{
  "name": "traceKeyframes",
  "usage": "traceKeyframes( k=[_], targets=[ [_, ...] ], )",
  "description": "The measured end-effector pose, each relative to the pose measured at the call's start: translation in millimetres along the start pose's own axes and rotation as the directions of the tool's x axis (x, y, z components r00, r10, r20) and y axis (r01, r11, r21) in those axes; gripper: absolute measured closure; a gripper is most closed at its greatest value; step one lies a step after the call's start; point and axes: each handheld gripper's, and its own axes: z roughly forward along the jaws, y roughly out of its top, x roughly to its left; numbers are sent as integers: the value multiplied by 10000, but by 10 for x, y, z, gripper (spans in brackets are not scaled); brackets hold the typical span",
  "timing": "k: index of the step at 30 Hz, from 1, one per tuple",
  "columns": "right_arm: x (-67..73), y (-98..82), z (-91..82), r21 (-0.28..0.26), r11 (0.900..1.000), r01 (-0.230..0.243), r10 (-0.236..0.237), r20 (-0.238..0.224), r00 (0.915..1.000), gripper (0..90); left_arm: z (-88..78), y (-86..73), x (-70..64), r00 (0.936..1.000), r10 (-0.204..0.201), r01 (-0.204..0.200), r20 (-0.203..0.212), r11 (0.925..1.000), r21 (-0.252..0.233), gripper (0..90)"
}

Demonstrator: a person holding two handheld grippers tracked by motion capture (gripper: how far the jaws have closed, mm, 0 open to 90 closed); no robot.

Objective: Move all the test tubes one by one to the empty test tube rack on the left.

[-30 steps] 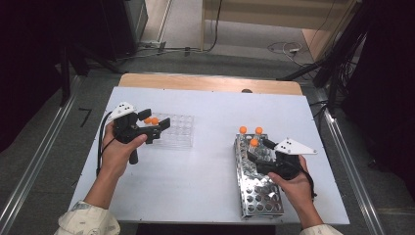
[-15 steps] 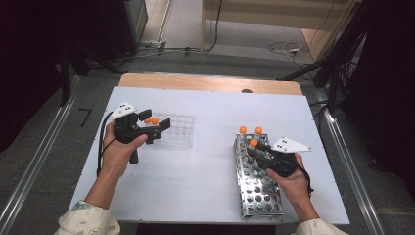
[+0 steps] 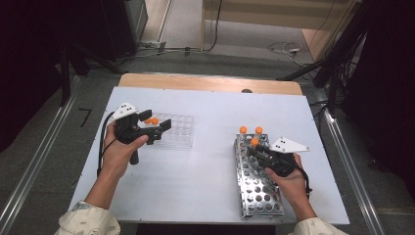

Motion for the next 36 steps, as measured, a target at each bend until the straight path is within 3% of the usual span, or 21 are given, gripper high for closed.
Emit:
traceKeyframes(
  k=[25,36],
  targets=[
    [52,257,-272,-894,9958,179,-164,182,9997,709,-11,8,-19,10000,-5,5,26,10000,-69,148],
    [167,469,-413,-1220,9921,280,-254,229,9994,708,-23,27,-68,9998,114,-113,148,9999,-85,147]
  ],
)
